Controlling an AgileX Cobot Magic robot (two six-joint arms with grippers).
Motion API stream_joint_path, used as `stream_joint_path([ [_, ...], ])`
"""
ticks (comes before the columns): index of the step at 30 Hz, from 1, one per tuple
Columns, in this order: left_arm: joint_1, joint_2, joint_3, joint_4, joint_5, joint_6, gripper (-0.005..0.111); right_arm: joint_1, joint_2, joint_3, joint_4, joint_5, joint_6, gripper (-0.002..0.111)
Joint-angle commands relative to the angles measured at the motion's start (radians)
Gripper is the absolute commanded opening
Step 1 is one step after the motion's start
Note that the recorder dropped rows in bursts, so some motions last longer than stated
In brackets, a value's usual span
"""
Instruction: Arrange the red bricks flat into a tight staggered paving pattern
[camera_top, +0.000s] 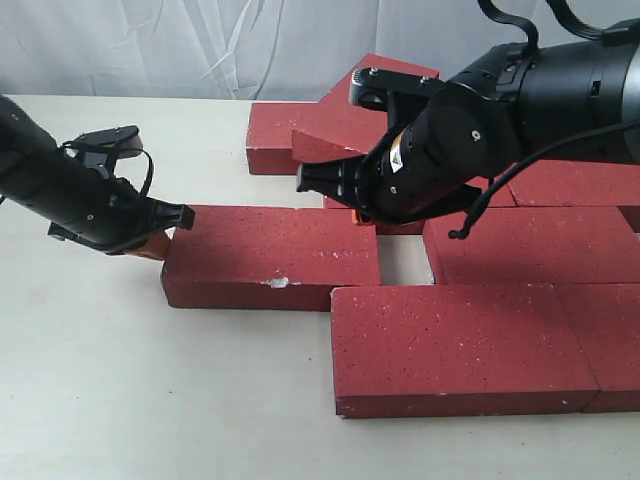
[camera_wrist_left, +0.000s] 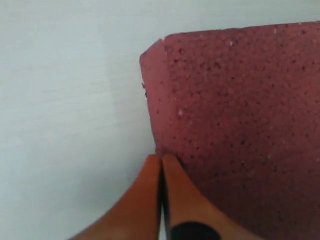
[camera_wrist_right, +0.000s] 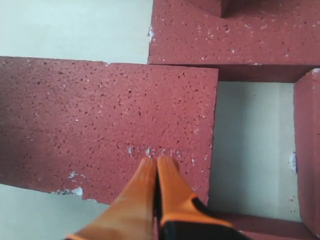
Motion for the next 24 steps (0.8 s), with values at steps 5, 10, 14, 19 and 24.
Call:
stream_joint_path([
  [5,0.058,-0.002,-0.002,0.023,-0.039,0.0,0.0,-0.005,-0.007,-0.002,-0.012,0.034,0.0,-0.001],
  [10,0.081,-0.002,-0.002,0.003,-0.037,0.0,0.0,-0.005,-0.007,-0.002,-0.012,0.039,0.0,-0.001],
  [14,0.031,0.022,-0.002,-0.013,-0.026,0.0,0.0,-0.005,-0.007,-0.002,-0.012,0.039,0.0,-0.001],
  [19,-0.052,0.081,-0.002,-0.041,-0.048,0.004,0.0,-0.005,-0.007,-0.002,-0.012,0.041,0.0,-0.001],
  [24,-0.117,0.098,-0.002,-0.098,-0.072,0.023,0.0,-0.005,-0.007,-0.002,-0.012,0.044,0.0,-0.001],
])
